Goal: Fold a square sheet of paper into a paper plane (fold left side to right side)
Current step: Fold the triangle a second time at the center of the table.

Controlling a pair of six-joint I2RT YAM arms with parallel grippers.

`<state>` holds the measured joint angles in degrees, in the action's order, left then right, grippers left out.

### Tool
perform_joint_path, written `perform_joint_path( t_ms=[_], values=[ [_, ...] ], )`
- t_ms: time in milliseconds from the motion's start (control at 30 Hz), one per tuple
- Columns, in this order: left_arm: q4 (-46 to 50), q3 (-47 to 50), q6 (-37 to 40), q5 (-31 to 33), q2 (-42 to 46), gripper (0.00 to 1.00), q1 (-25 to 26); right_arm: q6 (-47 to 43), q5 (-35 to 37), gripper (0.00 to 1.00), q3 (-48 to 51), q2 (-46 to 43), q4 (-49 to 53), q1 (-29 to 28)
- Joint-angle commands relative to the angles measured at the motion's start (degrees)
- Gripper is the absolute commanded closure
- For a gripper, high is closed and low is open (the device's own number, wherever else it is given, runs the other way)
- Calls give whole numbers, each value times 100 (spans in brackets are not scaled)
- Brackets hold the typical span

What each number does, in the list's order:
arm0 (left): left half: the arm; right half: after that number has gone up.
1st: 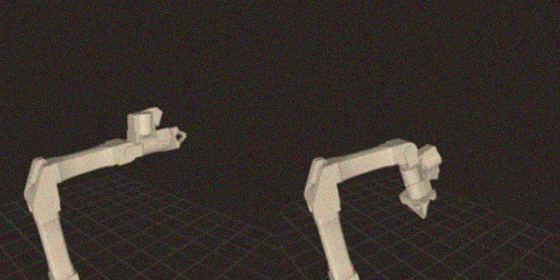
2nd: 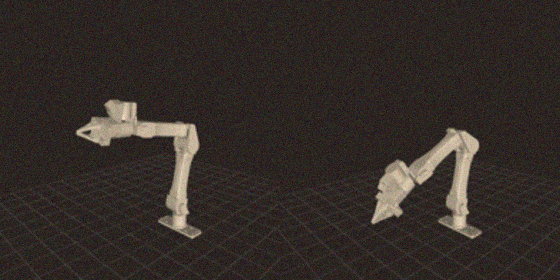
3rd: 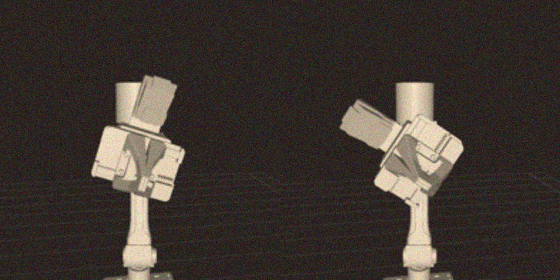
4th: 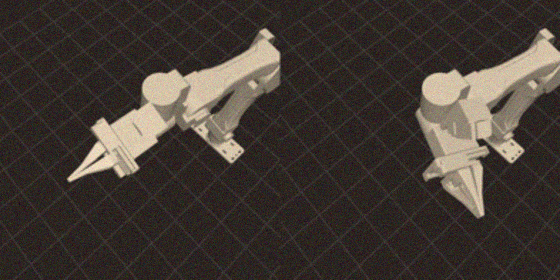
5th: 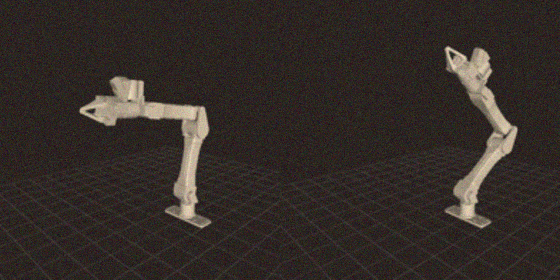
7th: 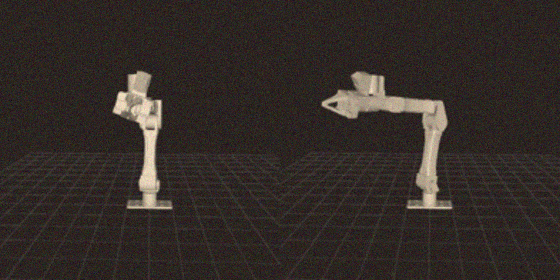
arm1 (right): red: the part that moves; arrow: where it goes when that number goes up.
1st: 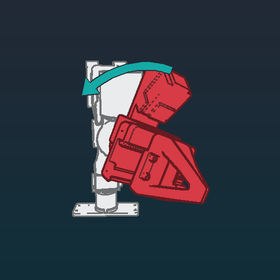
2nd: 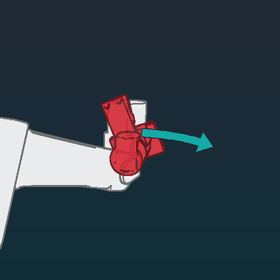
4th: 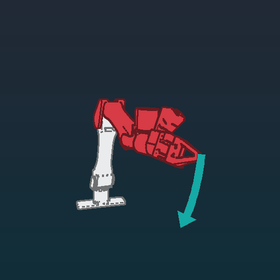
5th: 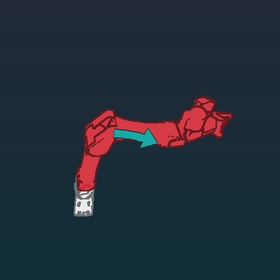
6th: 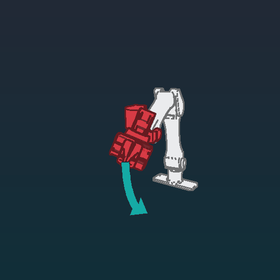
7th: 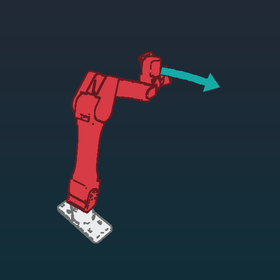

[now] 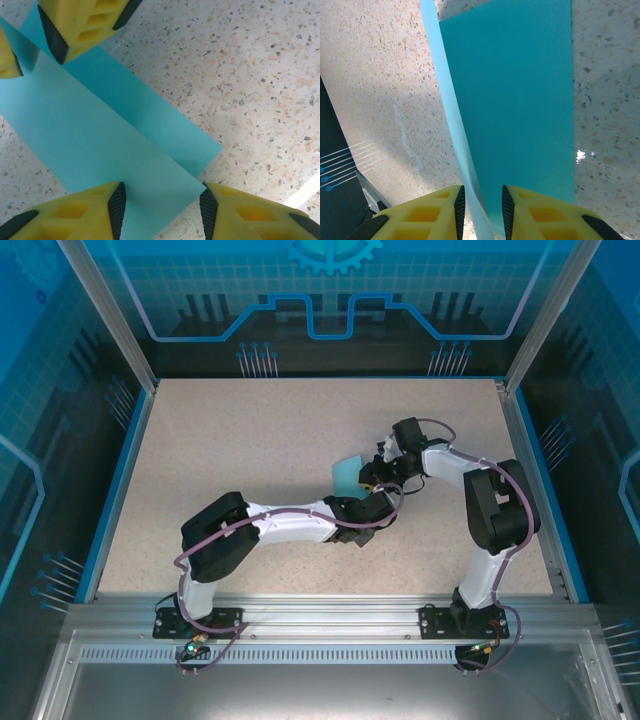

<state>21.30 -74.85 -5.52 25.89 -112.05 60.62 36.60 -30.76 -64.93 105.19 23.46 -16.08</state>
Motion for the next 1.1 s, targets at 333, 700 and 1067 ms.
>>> perform_joint_path(
  t_ms=[333,700,1067],
  values=[
    [-51,40,-199,-817,357,85,-235,-547,10,55,104,-798,210,360],
    [-419,419,-542,-2533,671,88,-846,-1055,-119,49,1048,-1743,308,786],
    [-846,1072,-867,-3313,1120,86,-1352,-767,-465,83,2117,-1725,-404,560]
  ],
)
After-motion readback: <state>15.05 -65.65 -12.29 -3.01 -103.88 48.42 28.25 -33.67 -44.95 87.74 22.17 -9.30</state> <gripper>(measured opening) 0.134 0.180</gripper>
